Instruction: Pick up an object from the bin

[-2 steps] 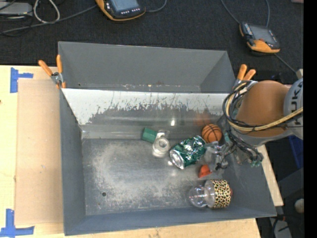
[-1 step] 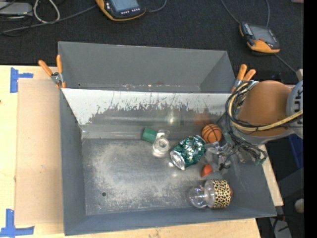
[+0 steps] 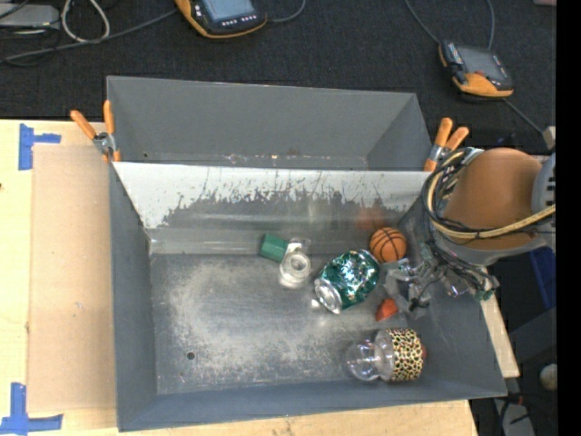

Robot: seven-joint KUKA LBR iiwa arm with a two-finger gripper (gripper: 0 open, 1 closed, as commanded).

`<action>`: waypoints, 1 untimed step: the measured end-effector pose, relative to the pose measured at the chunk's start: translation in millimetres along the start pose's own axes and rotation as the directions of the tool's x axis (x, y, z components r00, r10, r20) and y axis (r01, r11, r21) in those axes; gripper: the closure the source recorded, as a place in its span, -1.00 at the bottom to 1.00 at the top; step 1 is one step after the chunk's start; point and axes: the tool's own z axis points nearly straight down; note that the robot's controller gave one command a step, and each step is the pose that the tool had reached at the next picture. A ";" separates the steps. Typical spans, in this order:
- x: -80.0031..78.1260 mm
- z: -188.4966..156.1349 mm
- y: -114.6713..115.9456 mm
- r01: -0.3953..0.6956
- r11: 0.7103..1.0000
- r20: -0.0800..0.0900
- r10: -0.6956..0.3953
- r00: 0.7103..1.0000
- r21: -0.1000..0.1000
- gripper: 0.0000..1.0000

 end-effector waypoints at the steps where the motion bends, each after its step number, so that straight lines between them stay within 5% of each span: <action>1: 41.5 -41.2 8.7 -0.123 0.992 -0.007 0.123 0.992 -0.010 1.00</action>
Offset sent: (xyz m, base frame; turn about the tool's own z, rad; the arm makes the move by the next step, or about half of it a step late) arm 0.0473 -0.0096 -0.0016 0.3471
